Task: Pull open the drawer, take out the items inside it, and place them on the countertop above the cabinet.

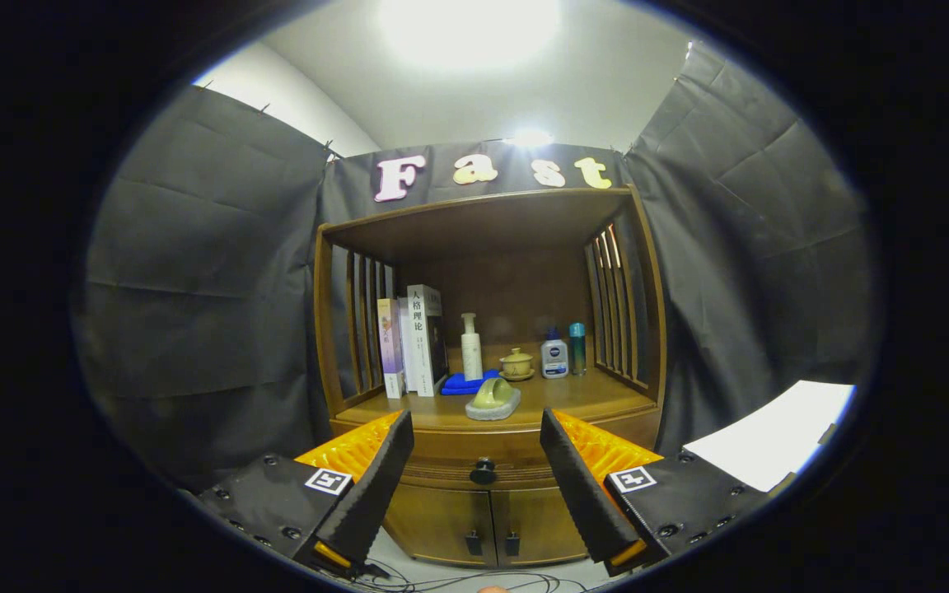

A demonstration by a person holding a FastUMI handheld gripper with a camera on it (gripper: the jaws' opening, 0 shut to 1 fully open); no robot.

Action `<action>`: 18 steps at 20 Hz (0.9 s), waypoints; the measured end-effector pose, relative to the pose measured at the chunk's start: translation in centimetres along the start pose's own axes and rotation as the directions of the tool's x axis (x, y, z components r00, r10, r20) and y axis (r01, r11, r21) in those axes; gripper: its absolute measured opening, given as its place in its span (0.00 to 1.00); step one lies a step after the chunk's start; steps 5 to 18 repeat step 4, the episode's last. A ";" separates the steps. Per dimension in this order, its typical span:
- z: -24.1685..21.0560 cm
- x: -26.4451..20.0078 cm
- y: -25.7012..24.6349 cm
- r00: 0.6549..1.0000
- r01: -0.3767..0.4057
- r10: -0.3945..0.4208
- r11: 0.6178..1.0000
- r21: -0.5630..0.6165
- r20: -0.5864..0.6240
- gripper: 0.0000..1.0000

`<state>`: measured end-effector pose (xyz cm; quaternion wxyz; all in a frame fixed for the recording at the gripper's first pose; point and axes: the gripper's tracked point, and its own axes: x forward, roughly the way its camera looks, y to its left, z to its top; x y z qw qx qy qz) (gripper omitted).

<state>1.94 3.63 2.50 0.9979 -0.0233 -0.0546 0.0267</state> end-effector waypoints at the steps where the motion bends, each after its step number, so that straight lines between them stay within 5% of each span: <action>1: -0.1 -0.1 0.0 1.000 -0.003 0.003 1.000 -0.010 -0.001 0.98; 18: -0.7 -0.1 0.3 1.000 -0.008 0.007 1.000 -0.026 -0.016 0.98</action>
